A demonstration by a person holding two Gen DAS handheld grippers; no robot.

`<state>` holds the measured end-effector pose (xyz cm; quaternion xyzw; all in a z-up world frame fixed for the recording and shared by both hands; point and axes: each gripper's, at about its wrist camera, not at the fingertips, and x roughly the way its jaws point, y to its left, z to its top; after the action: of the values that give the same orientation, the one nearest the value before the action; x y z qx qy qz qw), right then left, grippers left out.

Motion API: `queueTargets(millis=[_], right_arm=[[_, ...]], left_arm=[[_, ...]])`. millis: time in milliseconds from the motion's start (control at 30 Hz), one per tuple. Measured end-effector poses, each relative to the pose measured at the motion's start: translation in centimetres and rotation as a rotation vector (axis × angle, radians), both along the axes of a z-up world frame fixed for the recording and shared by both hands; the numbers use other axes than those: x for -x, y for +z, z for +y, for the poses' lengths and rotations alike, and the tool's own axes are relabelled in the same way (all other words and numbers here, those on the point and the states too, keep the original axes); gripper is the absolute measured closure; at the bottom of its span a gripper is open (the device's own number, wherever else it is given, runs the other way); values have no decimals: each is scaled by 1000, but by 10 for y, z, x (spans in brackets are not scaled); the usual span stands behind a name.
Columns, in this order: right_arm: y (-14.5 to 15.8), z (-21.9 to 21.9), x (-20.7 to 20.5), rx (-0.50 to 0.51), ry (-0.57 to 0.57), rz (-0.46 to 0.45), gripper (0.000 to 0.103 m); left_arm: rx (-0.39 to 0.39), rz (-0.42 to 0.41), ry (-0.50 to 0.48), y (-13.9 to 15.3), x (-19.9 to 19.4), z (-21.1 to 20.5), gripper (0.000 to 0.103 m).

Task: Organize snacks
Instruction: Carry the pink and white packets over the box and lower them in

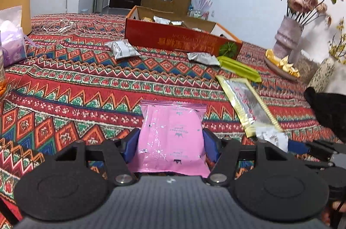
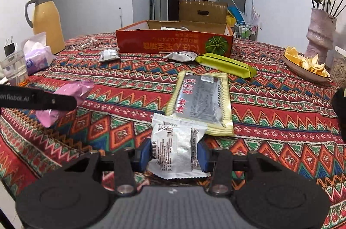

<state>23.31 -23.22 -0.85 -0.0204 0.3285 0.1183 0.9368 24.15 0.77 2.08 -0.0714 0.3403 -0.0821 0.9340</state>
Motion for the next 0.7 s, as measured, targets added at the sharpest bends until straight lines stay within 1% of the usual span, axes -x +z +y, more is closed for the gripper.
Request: queueTargets(millis=[167,300,400,500,600,667,700], right_arm=[[2,-6,-8,-21,22,-16,60],[9,-7,-22,-48,38,-27,60],[22,-8,-41,-55,77,-59,60],[43,-7,-72,-42,115,-111,60],[66,-2,-111,-23,159,-172,60],[80,6,-143,-7,199,-210,60],[85,9,-158,-8,212,-220,60]], left_arm=[[-18,-14,9,7,-6,-8,40],[-21,-27,2,19,-27,-9,40],[-6,-79,-15,43,-55,-1,40],[0,-147,-36,69,-93,7,40],[-2,-204,-69,90,-137,14,40],[-11,-235,-47,100,-171,18,40],[-29,-255,-39,105,-190,19,40]])
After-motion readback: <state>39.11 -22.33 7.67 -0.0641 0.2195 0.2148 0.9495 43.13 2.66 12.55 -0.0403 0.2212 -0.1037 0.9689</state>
